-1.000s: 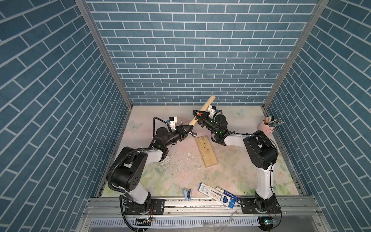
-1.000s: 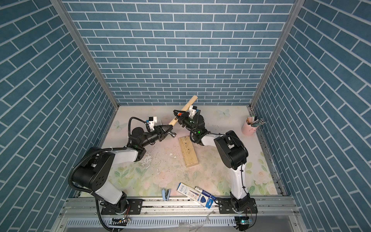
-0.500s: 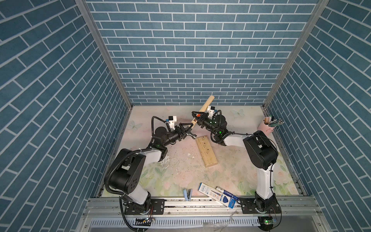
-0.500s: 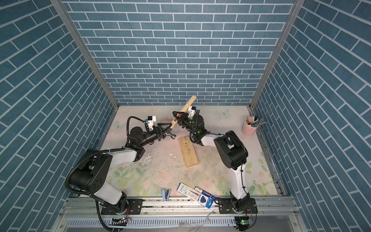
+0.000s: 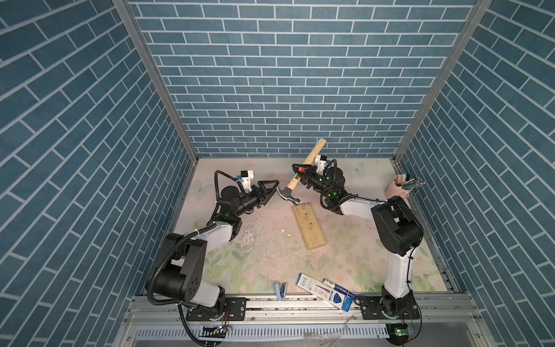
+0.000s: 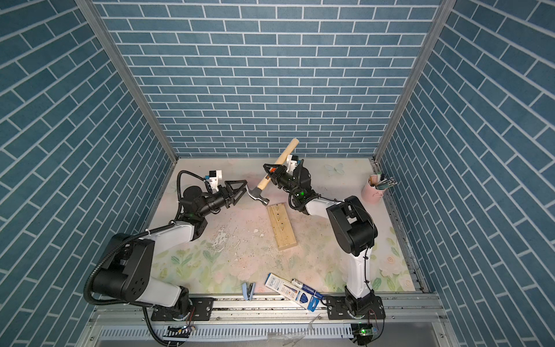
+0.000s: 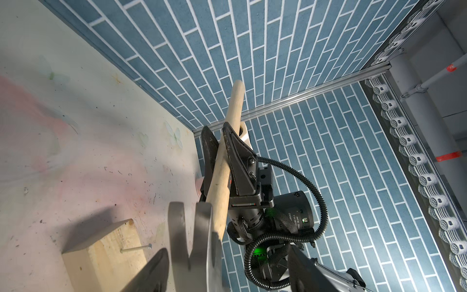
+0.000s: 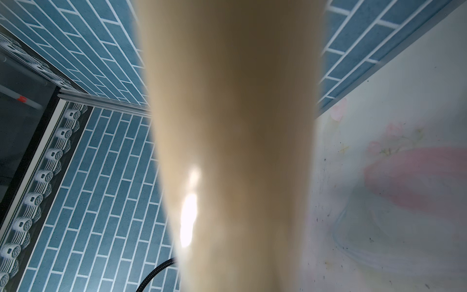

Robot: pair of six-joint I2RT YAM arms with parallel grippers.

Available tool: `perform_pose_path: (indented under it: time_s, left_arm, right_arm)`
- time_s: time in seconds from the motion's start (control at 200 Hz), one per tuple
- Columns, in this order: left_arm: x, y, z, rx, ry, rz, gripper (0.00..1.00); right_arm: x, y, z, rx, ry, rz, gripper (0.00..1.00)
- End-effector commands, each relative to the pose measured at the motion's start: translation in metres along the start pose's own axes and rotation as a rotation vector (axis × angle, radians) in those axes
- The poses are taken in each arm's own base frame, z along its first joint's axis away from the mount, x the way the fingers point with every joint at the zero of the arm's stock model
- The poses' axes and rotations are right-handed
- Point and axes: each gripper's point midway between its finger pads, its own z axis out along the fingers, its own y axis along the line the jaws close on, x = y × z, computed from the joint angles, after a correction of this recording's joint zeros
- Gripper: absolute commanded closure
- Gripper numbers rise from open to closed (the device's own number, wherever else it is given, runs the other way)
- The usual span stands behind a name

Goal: Use a claw hammer to pull out a nail
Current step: Pick up the hammer at the center of the board.

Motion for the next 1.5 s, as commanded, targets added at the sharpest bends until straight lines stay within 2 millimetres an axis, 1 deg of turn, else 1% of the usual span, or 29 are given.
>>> perform_pose_path:
  time_s: [0.0,0.125,0.195,0.21,0.245,0.415,0.655,0.85,0.975,1.09,1.31,1.495]
  left_arm:
    - [-0.001,-0.002,-0.008,-0.049,0.026,0.064,0.25]
    - [-0.004,-0.004,-0.018,-0.104,0.033,0.125,0.25]
    - [-0.003,0.002,-0.025,-0.143,0.041,0.131,0.25]
    - [-0.008,-0.006,-0.024,-0.135,0.033,0.148,0.25]
    - [-0.010,-0.007,-0.026,-0.146,0.035,0.159,0.25]
    - [-0.009,-0.006,-0.035,-0.222,0.069,0.207,0.25]
    - [-0.004,-0.008,-0.040,-0.291,0.138,0.264,0.25]
    - [-0.002,-0.006,-0.038,-0.298,0.171,0.264,0.25]
    - [0.000,-0.001,-0.036,-0.301,0.188,0.243,0.26]
    - [0.007,0.005,-0.034,-0.310,0.219,0.228,0.26]
    - [0.021,0.013,-0.025,-0.331,0.286,0.219,0.27]
    - [0.030,0.018,-0.020,-0.336,0.314,0.213,0.28]
  right_arm:
    - [-0.015,0.070,-0.013,-0.144,-0.026,-0.048,1.00]
    - [-0.021,0.075,-0.020,-0.134,-0.032,-0.075,1.00]
    - [-0.024,0.078,-0.023,-0.129,-0.032,-0.092,1.00]
    - [-0.023,0.078,-0.024,-0.127,-0.031,-0.095,1.00]
    - [-0.024,0.078,-0.025,-0.121,-0.031,-0.106,1.00]
    - [-0.020,0.086,-0.032,-0.079,-0.008,-0.183,1.00]
    - [-0.012,0.090,-0.047,-0.012,0.023,-0.284,1.00]
    - [-0.006,0.090,-0.062,0.065,0.048,-0.393,1.00]
    - [-0.002,0.091,-0.073,0.113,0.062,-0.473,1.00]
    - [0.004,0.092,-0.083,0.160,0.082,-0.559,1.00]
    - [0.026,0.095,-0.097,0.244,0.145,-0.750,1.00]
    - [0.046,0.095,-0.101,0.278,0.187,-0.876,1.00]
